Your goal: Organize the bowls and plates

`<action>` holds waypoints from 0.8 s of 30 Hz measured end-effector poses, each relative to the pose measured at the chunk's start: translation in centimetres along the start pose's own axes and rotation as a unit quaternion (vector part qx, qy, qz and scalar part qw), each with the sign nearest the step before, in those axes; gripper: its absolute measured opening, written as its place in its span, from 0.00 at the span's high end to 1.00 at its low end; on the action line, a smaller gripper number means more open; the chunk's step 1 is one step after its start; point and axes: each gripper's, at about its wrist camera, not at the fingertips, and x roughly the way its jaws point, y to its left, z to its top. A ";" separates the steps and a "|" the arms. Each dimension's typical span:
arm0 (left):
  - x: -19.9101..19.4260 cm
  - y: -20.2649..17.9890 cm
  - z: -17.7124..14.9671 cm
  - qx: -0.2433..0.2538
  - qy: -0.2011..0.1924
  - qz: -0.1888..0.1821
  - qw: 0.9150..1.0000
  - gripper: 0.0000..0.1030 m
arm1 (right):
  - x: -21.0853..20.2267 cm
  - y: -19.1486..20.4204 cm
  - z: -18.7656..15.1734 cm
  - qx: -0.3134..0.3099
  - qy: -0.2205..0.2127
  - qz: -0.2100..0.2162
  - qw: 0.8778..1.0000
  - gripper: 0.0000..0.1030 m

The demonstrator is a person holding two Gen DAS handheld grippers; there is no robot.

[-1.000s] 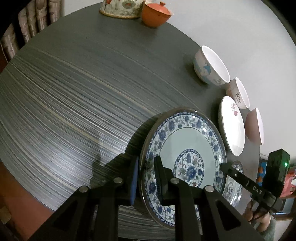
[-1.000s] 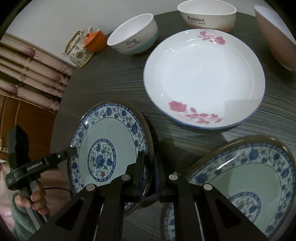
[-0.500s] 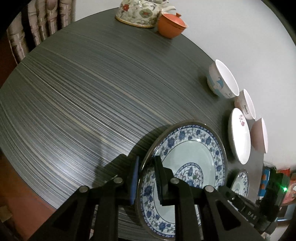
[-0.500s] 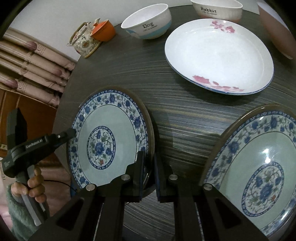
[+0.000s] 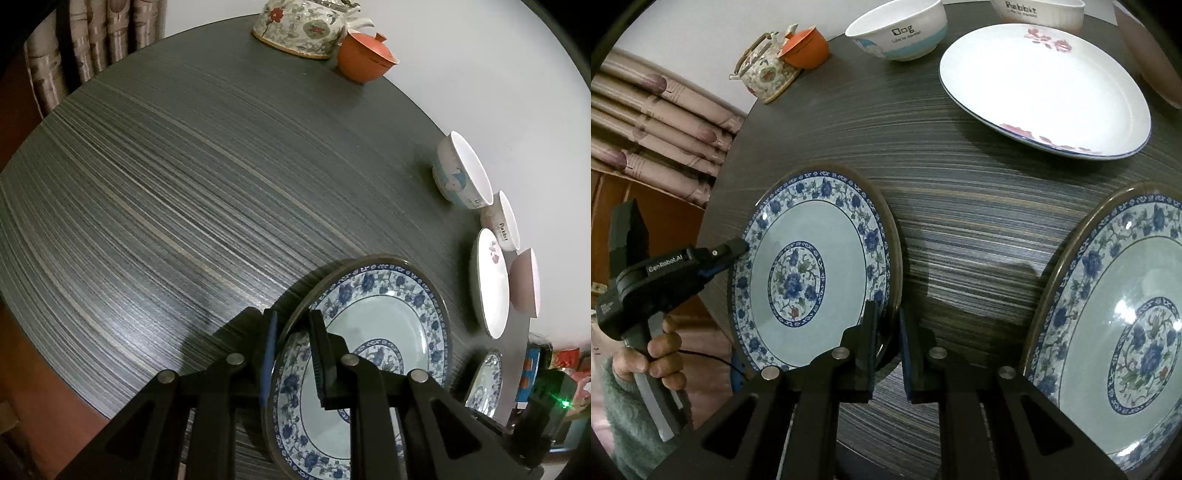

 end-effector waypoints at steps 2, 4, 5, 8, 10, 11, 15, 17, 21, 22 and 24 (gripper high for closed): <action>0.0 0.3 0.0 -0.003 0.002 0.000 1.000 0.82 | -0.1 -0.1 0.0 -0.001 -0.001 0.000 1.000 0.88; 0.2 0.5 -0.1 -0.005 0.004 0.000 1.000 0.82 | -0.1 -0.1 -0.1 0.000 -0.001 0.002 1.000 0.87; 0.2 0.5 -0.1 -0.007 0.004 -0.002 1.000 0.82 | -0.2 -0.1 -0.1 0.000 -0.002 0.003 1.000 0.87; 0.2 0.6 -0.2 -0.009 0.004 -0.002 1.000 0.81 | -0.1 -0.2 -0.2 0.005 -0.001 0.004 1.000 0.86; 0.2 0.5 -0.3 -0.009 0.001 0.000 1.000 0.81 | 0.0 0.1 -0.2 0.004 -0.001 -0.001 1.000 0.79; 0.1 0.5 -0.4 -0.010 -0.001 0.001 1.000 0.81 | -0.1 0.1 -0.3 0.007 -0.002 -0.002 1.000 0.76; -0.4 0.6 -0.4 -0.011 -0.012 0.011 1.000 0.80 | -0.4 -0.2 -0.4 0.011 -0.005 0.000 1.000 0.73; -0.6 0.6 -0.4 -0.016 -0.014 0.018 1.000 0.77 | -0.8 -0.2 -0.4 0.010 -0.010 -0.001 1.000 0.73; -1.2 0.5 -0.7 -0.028 -0.021 0.036 0.999 0.74 | -2.1 -0.2 -0.5 0.002 -0.031 -0.013 0.999 0.71; -1.5 0.3 -0.8 -0.026 -0.025 0.041 0.998 0.73 | -2.7 -0.2 -0.5 -0.005 -0.041 -0.020 0.999 0.71; -2.0 -0.3 -1.2 -0.020 -0.033 0.051 0.998 0.70 | -3.5 -0.1 -0.7 -0.017 -0.057 -0.037 0.998 0.70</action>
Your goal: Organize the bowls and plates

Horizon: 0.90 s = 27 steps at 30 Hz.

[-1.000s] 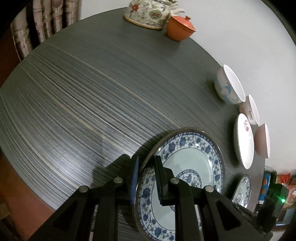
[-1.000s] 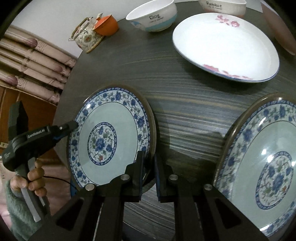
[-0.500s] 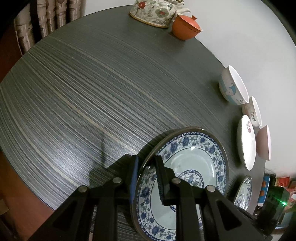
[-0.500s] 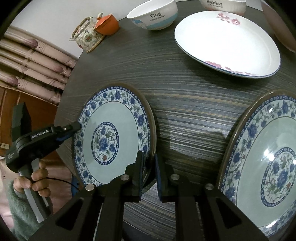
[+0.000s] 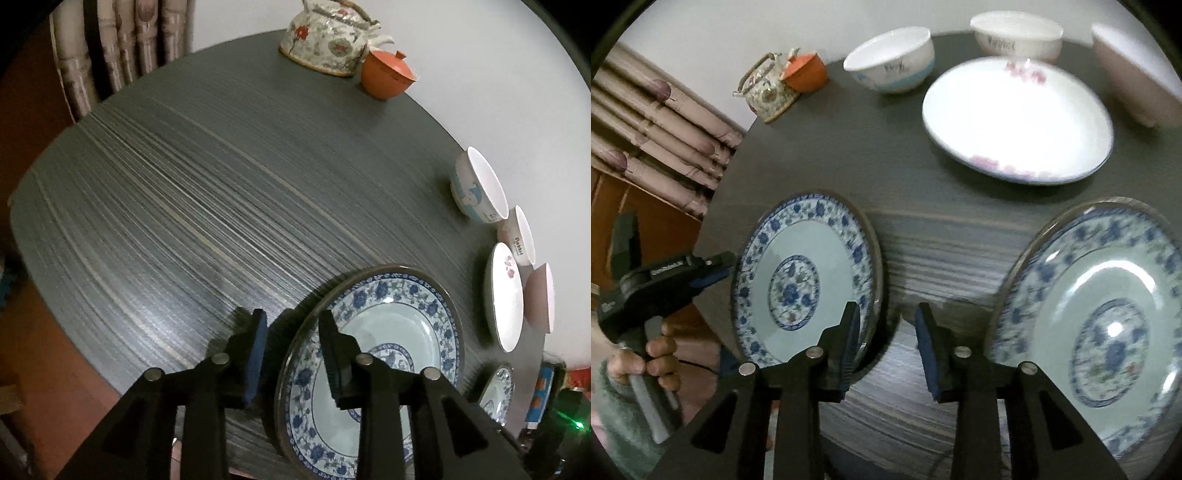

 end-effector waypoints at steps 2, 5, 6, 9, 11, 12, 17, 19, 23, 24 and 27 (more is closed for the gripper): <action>-0.8 -0.9 -0.4 0.015 -0.012 0.005 1.000 0.69 | -0.7 -0.2 0.0 -0.005 -0.010 -0.007 1.000 0.70; -2.2 -2.7 -1.4 0.043 -0.034 0.013 0.998 0.66 | -2.1 -0.5 -0.2 -0.010 -0.030 -0.017 0.999 0.70; -2.7 -3.6 -1.8 0.055 -0.043 0.015 0.997 0.65 | -2.4 -0.6 -0.3 -0.014 -0.034 -0.021 0.999 0.69; -3.9 -5.7 -3.1 0.083 -0.057 0.011 0.995 0.63 | -3.5 -0.7 -0.7 -0.023 -0.055 -0.041 0.997 0.69; -4.6 -7.3 -4.2 0.100 -0.064 0.003 0.993 0.63 | -4.3 -0.6 -1.1 -0.029 -0.066 -0.050 0.996 0.69; -4.9 -7.9 -4.8 0.108 -0.068 0.001 0.992 0.63 | -4.5 -0.7 -1.3 -0.030 -0.068 -0.051 0.996 0.69; -5.7 -12.0 -7.9 0.158 -0.077 -0.020 0.984 0.61 | -6.2 -1.2 -2.0 -0.032 -0.083 -0.061 0.994 0.69; -5.6 -13.5 -8.9 0.171 -0.073 -0.033 0.982 0.60 | -6.8 -1.5 -2.4 -0.032 -0.089 -0.066 0.993 0.69; -5.3 -15.7 -10.5 0.192 -0.067 -0.043 0.978 0.60 | -8.0 -2.2 -3.0 -0.030 -0.101 -0.078 0.991 0.68; -5.3 -16.0 -10.9 0.197 -0.066 -0.046 0.977 0.60 | -8.3 -2.5 -3.2 -0.029 -0.104 -0.081 0.991 0.68; -5.1 -17.5 -12.3 0.215 -0.065 -0.046 0.973 0.60 | -9.1 -3.5 -3.8 -0.020 -0.110 -0.086 0.990 0.68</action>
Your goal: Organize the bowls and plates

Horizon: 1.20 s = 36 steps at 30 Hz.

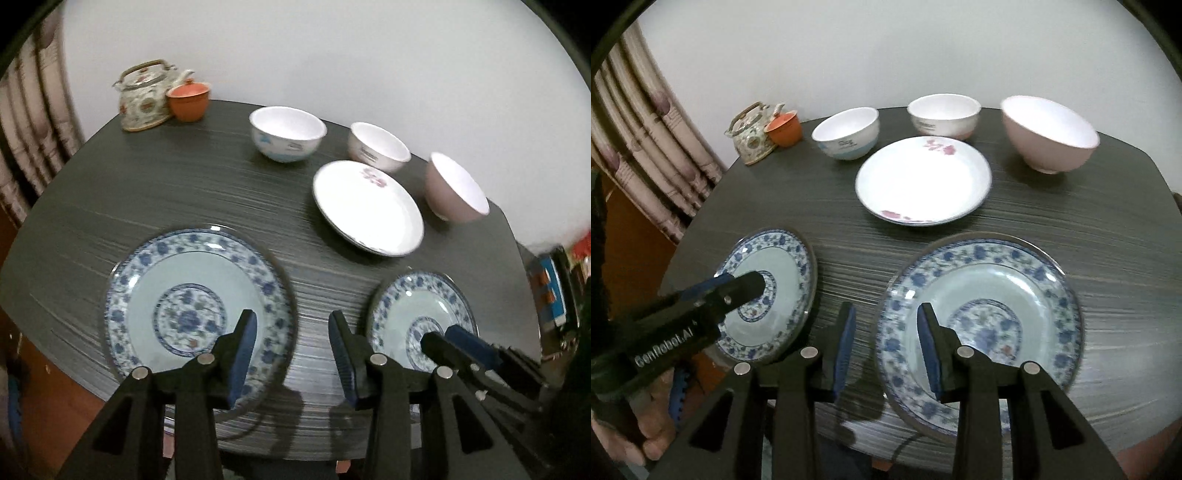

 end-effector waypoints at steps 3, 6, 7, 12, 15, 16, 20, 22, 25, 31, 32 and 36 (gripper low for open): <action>0.3 -1.3 -0.9 0.015 0.005 -0.001 1.000 0.60 | -0.5 -1.3 -0.4 0.013 -0.004 -0.009 1.000 0.68; 0.9 -2.3 -1.4 0.022 0.015 -0.004 1.000 0.60 | -0.8 -2.3 -0.7 0.023 -0.004 -0.013 1.000 0.68; 1.2 -2.6 -1.6 0.025 0.019 -0.005 0.999 0.60 | -0.9 -2.7 -0.8 0.026 -0.004 -0.014 1.000 0.68; 1.9 -4.2 -2.3 0.044 0.028 -0.008 0.999 0.60 | -1.4 -4.3 -1.5 0.039 -0.002 -0.023 0.999 0.68; 2.2 -4.8 -2.7 0.051 0.032 -0.010 0.998 0.60 | -1.6 -5.2 -1.9 0.049 -0.001 -0.028 0.998 0.68; 2.2 -4.9 -2.8 0.051 0.035 -0.012 0.998 0.60 | -1.6 -5.4 -2.0 0.051 -0.001 -0.029 0.998 0.68; 2.9 -5.5 -3.0 0.055 0.043 -0.013 0.997 0.60 | -1.7 -6.4 -2.4 0.058 0.001 -0.034 0.998 0.68; 3.3 -5.7 -3.1 0.056 0.050 -0.013 0.997 0.60 | -1.6 -6.9 -2.6 0.061 0.004 -0.037 0.997 0.68; 3.9 -5.9 -3.3 0.056 0.060 -0.017 0.996 0.60 | -1.5 -7.7 -2.8 0.066 0.008 -0.038 0.997 0.68; 4.9 -5.8 -3.3 0.050 0.079 -0.025 0.995 0.60 | -1.4 -9.8 -3.0 0.082 0.022 -0.035 0.996 0.68; 5.2 -5.7 -3.3 0.047 0.083 -0.030 0.995 0.60 | -1.4 -10.2 -3.0 0.084 0.025 -0.033 0.996 0.68; 5.8 -5.6 -3.2 0.042 0.095 -0.043 0.994 0.60 | -1.5 -12.0 -3.1 0.101 0.033 -0.017 0.994 0.68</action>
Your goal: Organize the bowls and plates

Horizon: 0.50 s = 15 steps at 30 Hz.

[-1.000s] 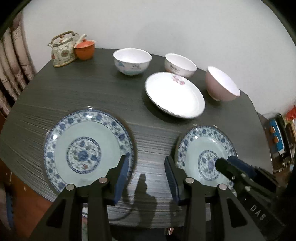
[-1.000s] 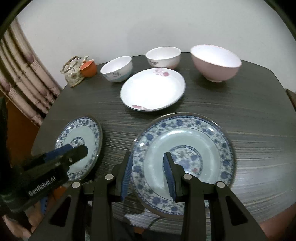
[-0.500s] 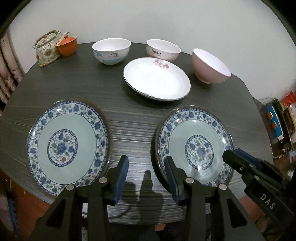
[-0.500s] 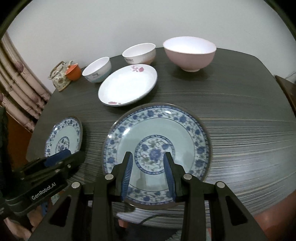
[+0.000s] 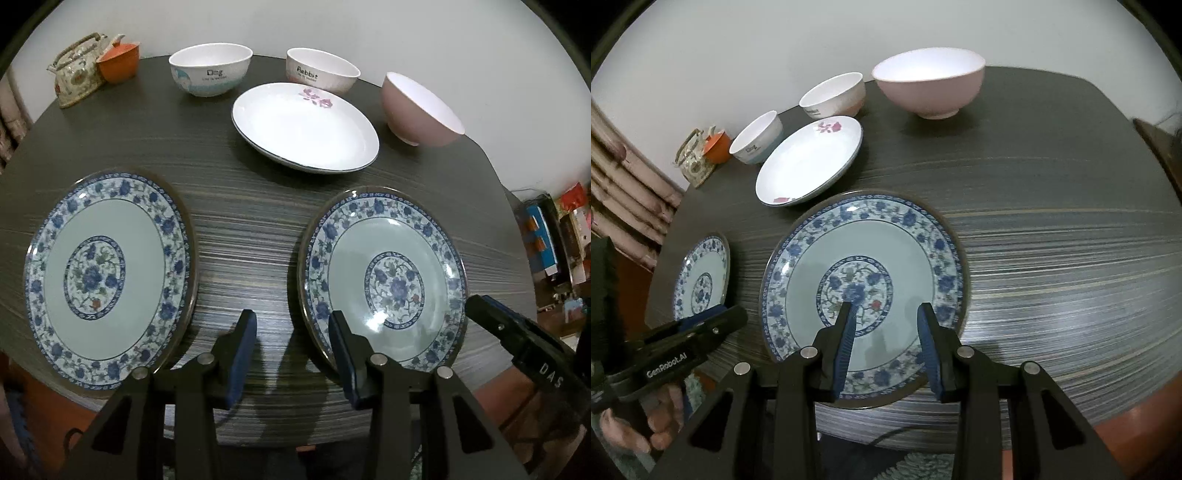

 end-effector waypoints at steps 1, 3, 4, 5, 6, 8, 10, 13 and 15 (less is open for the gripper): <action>0.1 0.1 0.1 -0.002 0.005 -0.006 1.000 0.60 | 0.0 -0.6 0.1 0.008 0.003 0.004 1.000 0.68; 0.3 0.3 0.2 -0.009 0.012 -0.024 1.000 0.60 | 0.0 -1.5 0.1 0.015 0.008 0.020 1.000 0.67; 0.6 0.5 0.4 -0.014 0.018 -0.034 0.999 0.60 | 0.1 -1.9 0.2 0.017 0.012 0.025 0.999 0.67; 0.8 0.6 0.5 -0.018 0.024 -0.041 0.999 0.60 | 0.2 -2.5 0.3 0.023 0.017 0.031 0.999 0.67; 0.9 0.7 0.5 -0.022 0.027 -0.047 0.998 0.60 | 0.4 -3.2 0.3 0.029 0.022 0.041 0.998 0.67; 1.2 0.9 0.7 -0.030 0.034 -0.056 0.997 0.60 | 0.8 -4.3 0.5 0.040 0.031 0.049 0.997 0.67; 1.5 1.1 0.9 -0.038 0.039 -0.062 0.997 0.60 | 1.1 -5.4 0.7 0.053 0.037 0.057 0.996 0.67; 2.0 1.4 1.2 -0.047 0.050 -0.072 0.995 0.60 | 1.7 -6.6 0.8 0.064 0.046 0.075 0.994 0.67; 2.3 1.5 1.3 -0.053 0.055 -0.076 0.994 0.60 | 2.3 -7.3 0.9 0.072 0.055 0.086 0.992 0.67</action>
